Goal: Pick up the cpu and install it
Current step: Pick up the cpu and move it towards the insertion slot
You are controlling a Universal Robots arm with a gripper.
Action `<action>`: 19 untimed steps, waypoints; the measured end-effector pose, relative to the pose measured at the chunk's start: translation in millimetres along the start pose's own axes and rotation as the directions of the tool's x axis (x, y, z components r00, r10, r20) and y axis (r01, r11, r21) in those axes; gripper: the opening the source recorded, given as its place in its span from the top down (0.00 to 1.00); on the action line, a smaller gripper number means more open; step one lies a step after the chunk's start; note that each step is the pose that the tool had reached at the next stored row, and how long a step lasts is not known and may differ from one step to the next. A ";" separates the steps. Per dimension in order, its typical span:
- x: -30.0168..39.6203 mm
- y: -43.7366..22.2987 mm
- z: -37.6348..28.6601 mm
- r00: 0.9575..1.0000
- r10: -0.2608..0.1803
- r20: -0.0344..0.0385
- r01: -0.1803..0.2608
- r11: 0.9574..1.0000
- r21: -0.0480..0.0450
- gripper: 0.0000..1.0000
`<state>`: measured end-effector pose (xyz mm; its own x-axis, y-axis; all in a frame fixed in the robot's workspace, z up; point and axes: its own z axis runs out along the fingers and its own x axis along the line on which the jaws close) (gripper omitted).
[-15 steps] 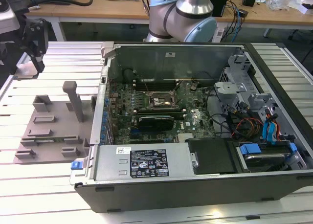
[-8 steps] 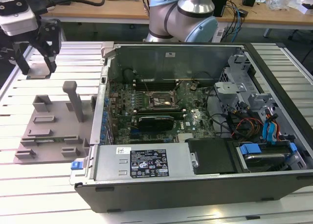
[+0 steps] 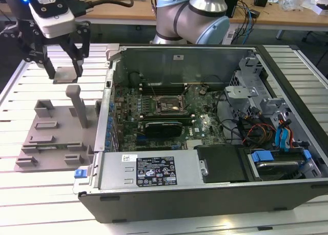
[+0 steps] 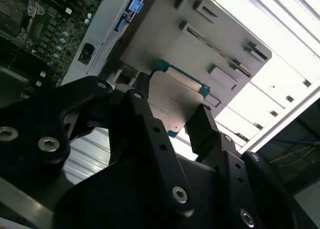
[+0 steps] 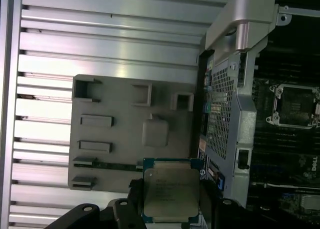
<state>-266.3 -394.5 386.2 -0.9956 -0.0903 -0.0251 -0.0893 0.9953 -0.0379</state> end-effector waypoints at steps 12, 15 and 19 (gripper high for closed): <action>-28.8 -0.5 8.6 1.000 0.000 -0.003 0.000 1.000 0.007 0.45; -38.7 0.7 14.5 1.000 0.000 -0.005 0.000 1.000 0.007 0.45; -54.7 1.2 15.5 1.000 0.000 -0.006 0.000 1.000 0.008 0.45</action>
<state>-211.5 -389.0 371.9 -0.9957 -0.0905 -0.0186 -0.0896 0.9949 -0.0457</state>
